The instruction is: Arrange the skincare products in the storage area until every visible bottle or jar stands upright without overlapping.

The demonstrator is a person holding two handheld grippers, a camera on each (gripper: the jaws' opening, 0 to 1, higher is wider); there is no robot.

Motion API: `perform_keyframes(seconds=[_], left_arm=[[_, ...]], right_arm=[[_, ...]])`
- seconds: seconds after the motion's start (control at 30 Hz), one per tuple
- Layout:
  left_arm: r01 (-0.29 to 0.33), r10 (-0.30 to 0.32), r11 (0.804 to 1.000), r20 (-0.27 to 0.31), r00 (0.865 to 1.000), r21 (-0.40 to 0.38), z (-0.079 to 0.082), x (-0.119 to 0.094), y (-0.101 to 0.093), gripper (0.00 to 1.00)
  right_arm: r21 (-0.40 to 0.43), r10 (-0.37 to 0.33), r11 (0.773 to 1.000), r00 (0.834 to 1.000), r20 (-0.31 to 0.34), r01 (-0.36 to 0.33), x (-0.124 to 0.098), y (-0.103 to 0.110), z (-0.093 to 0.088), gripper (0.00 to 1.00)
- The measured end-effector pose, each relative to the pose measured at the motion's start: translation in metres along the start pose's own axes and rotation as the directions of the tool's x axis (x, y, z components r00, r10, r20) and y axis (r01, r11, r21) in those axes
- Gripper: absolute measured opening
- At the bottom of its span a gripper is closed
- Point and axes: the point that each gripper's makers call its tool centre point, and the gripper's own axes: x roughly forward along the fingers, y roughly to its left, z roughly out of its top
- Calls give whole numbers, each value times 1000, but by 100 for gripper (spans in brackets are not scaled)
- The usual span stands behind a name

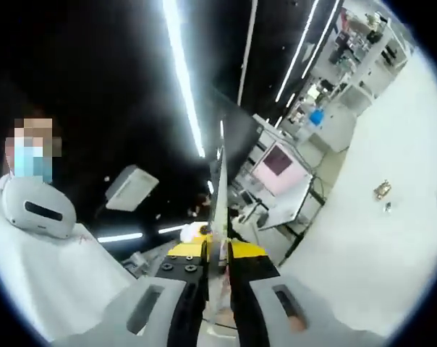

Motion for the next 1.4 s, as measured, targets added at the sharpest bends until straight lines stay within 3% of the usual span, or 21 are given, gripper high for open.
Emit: perform_keyframes(seconds=[0.1, 0.17, 0.33, 0.43, 0.53, 0.57, 0.63, 0.83, 1.03, 1.2, 1.33, 1.4], left_arm=[[-23, 23, 999, -10, 1000, 29, -4, 4, 1, 4], [-25, 25, 1000, -6, 1000, 9, -4, 5, 3, 4], [-13, 13, 1000, -1, 1000, -5, -7, 9, 1, 5], [33, -32, 999, -29, 999, 28, -12, 9, -7, 1], [-13, 16, 999, -71, 997, 32, -18, 4, 3, 12], [-20, 22, 999, -76, 997, 27, -19, 3, 5, 12], [-17, 18, 1000, -80, 997, 16, -20, 0, 7, 1], [-76, 74, 997, -64, 995, -28, -27, 3, 21, 0], [-93, 89, 992, -43, 995, -89, -33, 8, 31, 0], [-122, 118, 985, -47, 992, -122, -40, 9, 46, 0], [-160, 156, 972, -39, 987, -170, -43, 4, 63, 0], [-171, 167, 966, -36, 985, -192, -45, 2, 70, 0]], right_arm=[[29, -23, 999, 999, 27, 22, -5, -4, 0, 5], [34, -16, 999, 998, 56, 14, -7, -2, 4, 2], [51, -33, 998, 998, 53, 30, -12, -3, 7, 1], [60, -33, 998, 998, 56, 30, -15, -3, 8, 1], [91, -59, 995, 994, 91, 50, -26, -10, 14, 1], [95, -66, 994, 994, 88, 57, -28, -12, 14, 1], [101, -72, 993, 994, 78, 64, -32, -15, 10, 1], [154, -125, 982, 989, 80, 111, -36, -28, 4, 1], [110, -155, 983, 984, 85, 146, -42, -36, 6, 3], [-10, -248, 969, 969, 13, 248, -52, -54, -7, 10], [-63, -292, 956, 952, -88, 288, -56, -61, -30, 32], [-69, -303, 952, 948, -101, 297, -56, -63, -35, 40]])
